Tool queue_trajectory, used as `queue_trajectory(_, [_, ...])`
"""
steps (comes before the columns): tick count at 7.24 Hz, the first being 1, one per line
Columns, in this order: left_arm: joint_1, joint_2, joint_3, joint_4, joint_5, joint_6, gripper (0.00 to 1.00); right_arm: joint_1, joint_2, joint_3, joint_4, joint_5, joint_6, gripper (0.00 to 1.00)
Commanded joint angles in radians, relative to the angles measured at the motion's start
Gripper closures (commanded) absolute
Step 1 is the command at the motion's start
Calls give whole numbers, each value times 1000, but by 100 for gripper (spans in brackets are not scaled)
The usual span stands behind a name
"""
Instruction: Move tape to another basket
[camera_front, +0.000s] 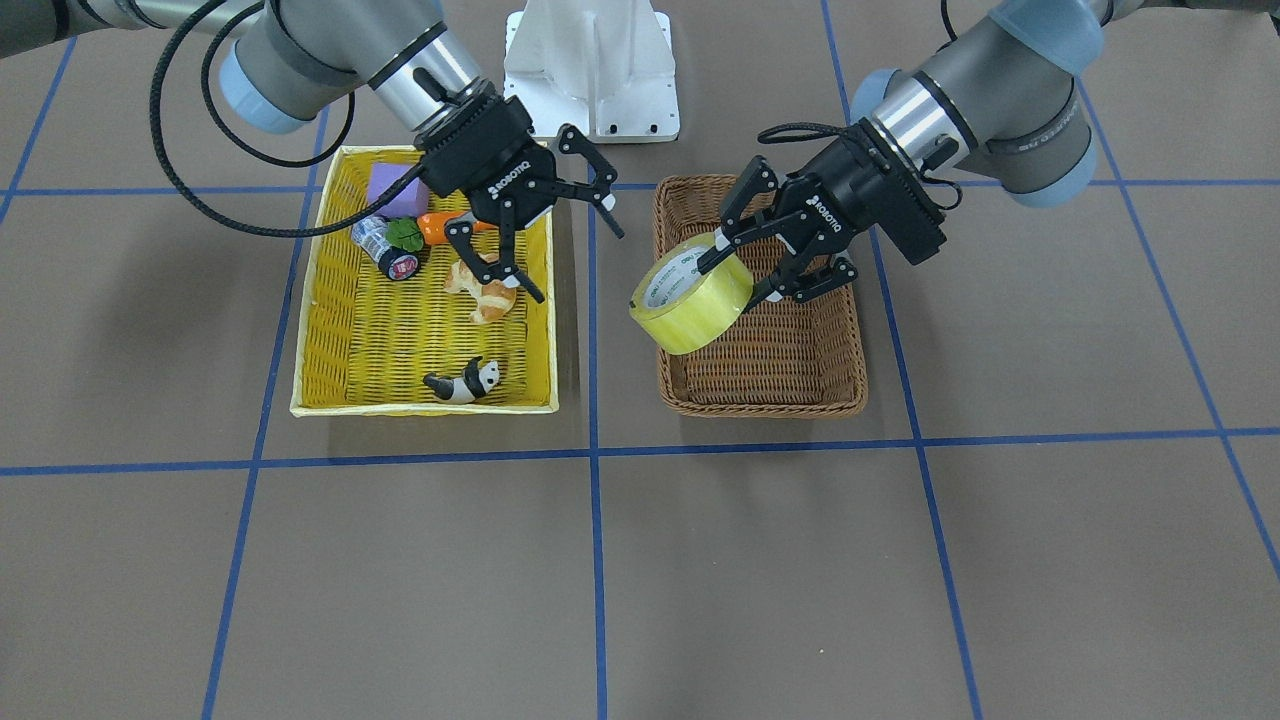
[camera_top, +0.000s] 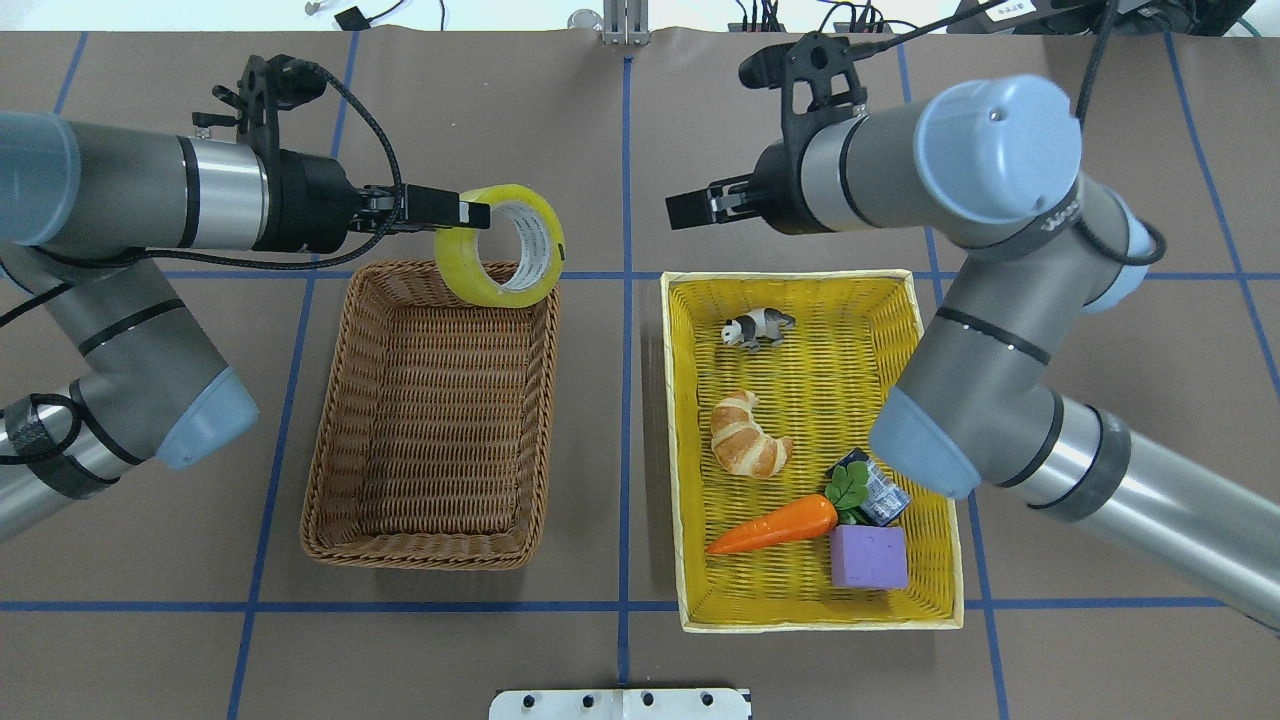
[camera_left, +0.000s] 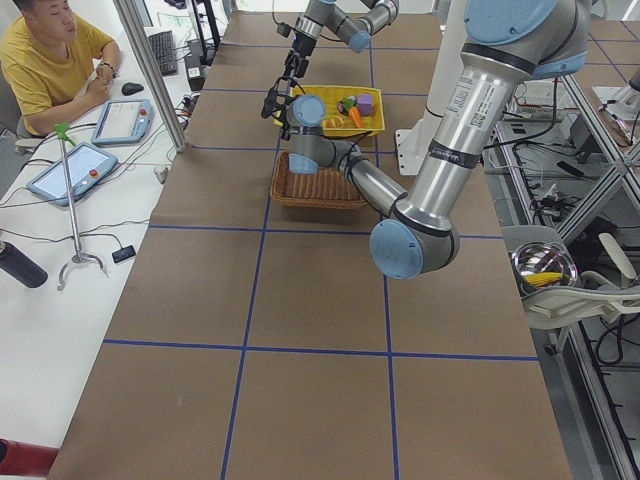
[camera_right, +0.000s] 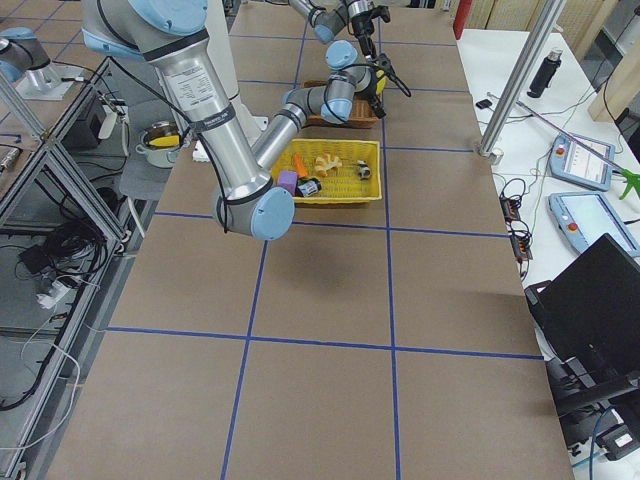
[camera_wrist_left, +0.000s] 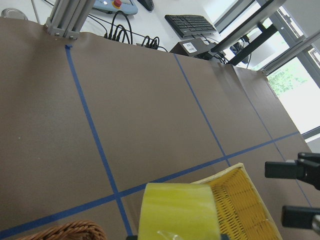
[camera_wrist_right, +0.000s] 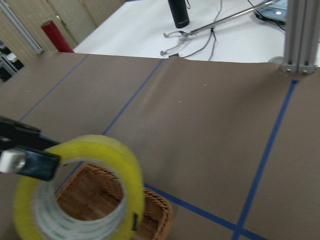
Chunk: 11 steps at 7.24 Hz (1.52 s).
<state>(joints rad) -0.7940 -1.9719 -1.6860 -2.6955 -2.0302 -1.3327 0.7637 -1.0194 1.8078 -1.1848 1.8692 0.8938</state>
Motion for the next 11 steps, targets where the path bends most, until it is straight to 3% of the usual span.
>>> queue_trajectory(1, [2,59,35,-111,4,-278,100,234,-34,-39,-283,262,-281,0])
queue_trajectory(3, [39,77,135,-240,91,-304,100,392,-118,-39,-505,268,-708,0])
queue_trajectory(4, [56,77,199,-319,117,-304,100,466,-169,-38,-542,287,-786,0])
queue_trajectory(7, [87,77,285,-434,148,-306,100,650,-397,-38,-530,369,-1129,0])
queue_trajectory(8, [142,76,287,-432,209,-304,100,669,-418,-39,-530,366,-1165,0])
queue_trajectory(10, [171,77,284,-431,229,-292,100,671,-418,-39,-530,363,-1164,0])
queue_trajectory(11, [171,85,285,-431,226,-249,62,671,-418,-39,-530,363,-1161,0])
